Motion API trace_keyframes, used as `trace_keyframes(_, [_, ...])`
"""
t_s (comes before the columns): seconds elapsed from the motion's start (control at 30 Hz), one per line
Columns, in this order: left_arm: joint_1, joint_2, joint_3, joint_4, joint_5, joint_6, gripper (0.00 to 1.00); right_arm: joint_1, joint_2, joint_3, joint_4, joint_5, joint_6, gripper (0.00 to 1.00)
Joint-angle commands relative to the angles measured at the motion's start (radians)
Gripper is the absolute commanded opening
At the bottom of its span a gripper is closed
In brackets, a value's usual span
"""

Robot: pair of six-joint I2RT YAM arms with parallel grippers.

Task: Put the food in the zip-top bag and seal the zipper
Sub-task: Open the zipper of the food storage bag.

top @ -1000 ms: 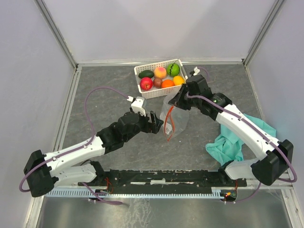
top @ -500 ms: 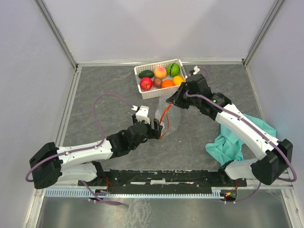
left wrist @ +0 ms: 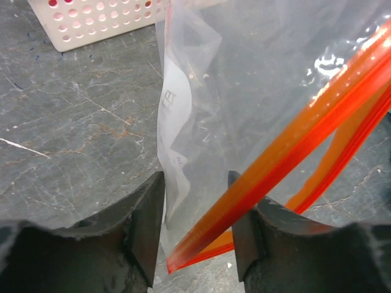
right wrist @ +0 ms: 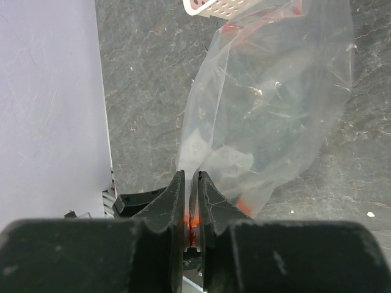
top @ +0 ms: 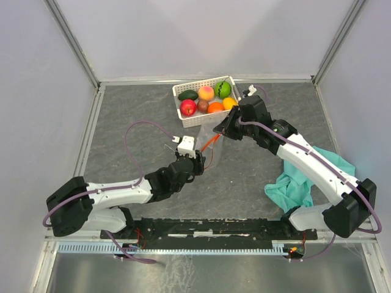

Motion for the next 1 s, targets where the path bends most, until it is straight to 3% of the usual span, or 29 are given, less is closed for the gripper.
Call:
trace_keyframes(0.0, [-0.005, -0.053, 0.017, 0.002, -0.053, 0.045, 0.46, 0.004, -0.007, 0.007, 0.0, 0.04, -0.035, 0.16])
trace_keyframes(0.23, [-0.004, -0.142, 0.05, -0.184, -0.037, -0.01, 0.03, 0.004, -0.003, 0.018, -0.018, 0.06, -0.116, 0.24])
trace_keyframes(0.53, [-0.004, -0.182, 0.213, -0.589, -0.041, -0.267, 0.03, 0.005, -0.069, -0.011, 0.047, 0.028, -0.233, 0.54])
trace_keyframes(0.7, [-0.002, -0.142, 0.331, -0.82, -0.047, -0.414, 0.03, 0.008, -0.14, -0.075, 0.101, 0.003, -0.292, 0.65])
trace_keyframes(0.97, [-0.002, -0.056, 0.472, -0.943, -0.023, -0.516, 0.03, 0.01, -0.311, -0.148, 0.144, 0.062, -0.41, 0.83])
